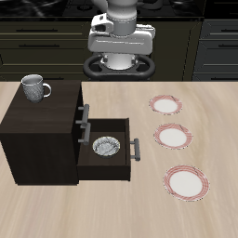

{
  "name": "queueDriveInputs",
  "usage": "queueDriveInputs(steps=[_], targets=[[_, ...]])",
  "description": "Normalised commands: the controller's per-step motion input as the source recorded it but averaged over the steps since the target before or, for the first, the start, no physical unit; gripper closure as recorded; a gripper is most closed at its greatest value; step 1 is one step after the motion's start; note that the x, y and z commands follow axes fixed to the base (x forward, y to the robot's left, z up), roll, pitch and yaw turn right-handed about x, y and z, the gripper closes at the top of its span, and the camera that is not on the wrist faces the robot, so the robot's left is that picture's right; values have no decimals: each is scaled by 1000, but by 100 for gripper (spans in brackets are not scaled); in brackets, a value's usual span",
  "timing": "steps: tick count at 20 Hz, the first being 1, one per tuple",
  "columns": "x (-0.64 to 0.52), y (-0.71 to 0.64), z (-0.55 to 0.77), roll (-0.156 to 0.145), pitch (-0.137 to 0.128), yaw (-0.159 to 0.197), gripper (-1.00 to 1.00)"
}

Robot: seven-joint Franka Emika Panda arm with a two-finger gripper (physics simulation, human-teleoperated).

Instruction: Place the bowl on the nearest plate relative to the robot

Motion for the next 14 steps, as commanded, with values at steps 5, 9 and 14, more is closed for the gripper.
queueDriveInputs(steps=[5,9,14], targets=[[124,17,99,-8,-38,-24,-100],[141,5,13,-16,-2,-35,-100],[278,35,-17,-20,-3,-29,-100]])
